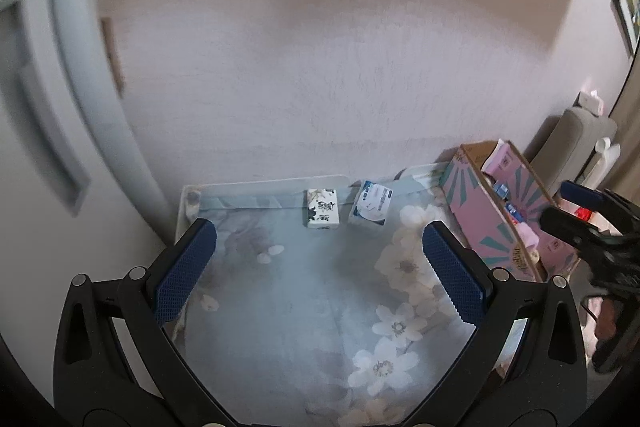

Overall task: Organize objects
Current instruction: 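Withdraw both tools from the box back over the tray, then grasp the white floral tissue pack with the left tool and lift it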

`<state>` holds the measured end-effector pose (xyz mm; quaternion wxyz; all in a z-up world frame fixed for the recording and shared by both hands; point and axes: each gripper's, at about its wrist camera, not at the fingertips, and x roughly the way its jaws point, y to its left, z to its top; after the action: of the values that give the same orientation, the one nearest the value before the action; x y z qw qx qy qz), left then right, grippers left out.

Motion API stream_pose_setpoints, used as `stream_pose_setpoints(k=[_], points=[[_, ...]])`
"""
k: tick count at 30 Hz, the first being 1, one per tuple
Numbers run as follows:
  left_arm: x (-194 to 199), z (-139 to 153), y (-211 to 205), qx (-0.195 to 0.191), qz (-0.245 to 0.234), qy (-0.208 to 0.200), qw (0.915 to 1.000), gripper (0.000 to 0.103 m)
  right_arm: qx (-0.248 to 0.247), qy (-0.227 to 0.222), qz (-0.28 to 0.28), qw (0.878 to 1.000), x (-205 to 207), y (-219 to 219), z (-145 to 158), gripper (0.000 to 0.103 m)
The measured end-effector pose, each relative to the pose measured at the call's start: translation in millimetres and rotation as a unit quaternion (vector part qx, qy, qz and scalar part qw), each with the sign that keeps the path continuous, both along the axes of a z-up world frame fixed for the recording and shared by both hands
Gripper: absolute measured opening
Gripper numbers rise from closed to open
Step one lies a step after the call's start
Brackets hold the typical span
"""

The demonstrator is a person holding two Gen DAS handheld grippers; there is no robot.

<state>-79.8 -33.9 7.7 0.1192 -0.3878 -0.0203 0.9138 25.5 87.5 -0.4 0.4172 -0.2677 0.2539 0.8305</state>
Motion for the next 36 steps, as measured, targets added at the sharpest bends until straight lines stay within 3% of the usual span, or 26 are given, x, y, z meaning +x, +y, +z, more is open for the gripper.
stream_pose_setpoints(k=[8, 13, 18, 20, 26, 33, 36], points=[[-97.6, -64.9, 25.8, -0.034, -0.004, -0.061, 0.9976, 0.101, -0.019, 0.003, 0.008, 1.000, 1.1, 1.6, -16.4, 0.081], [-146.7, -124.1, 45.5, -0.056, -0.012, -0.107, 0.9926, 0.091, -0.039, 0.003, -0.015, 0.999, -0.6, 4.9, -37.0, 0.081], [-172.5, -163.8, 59.0, -0.081, -0.024, -0.135, 0.9872, 0.088, -0.051, -0.004, -0.024, 0.998, -1.7, 4.9, -49.3, 0.081], [-180.7, -178.1, 62.8, -0.081, -0.027, -0.151, 0.9848, 0.082, -0.055, -0.013, -0.027, 0.998, -2.8, 6.3, -54.6, 0.081], [-185.4, -200.9, 75.8, -0.091, -0.042, -0.173, 0.9799, 0.078, -0.065, -0.007, -0.035, 0.997, -3.1, 9.7, -60.7, 0.081], [-180.3, -208.1, 91.8, -0.100, -0.069, -0.176, 0.9769, 0.046, -0.075, -0.005, -0.030, 0.997, -10.8, 14.6, -64.4, 0.081], [-178.2, -206.2, 98.3, -0.111, -0.077, -0.171, 0.9759, 0.046, -0.071, -0.006, -0.024, 0.997, -15.1, 13.6, -61.6, 0.081]])
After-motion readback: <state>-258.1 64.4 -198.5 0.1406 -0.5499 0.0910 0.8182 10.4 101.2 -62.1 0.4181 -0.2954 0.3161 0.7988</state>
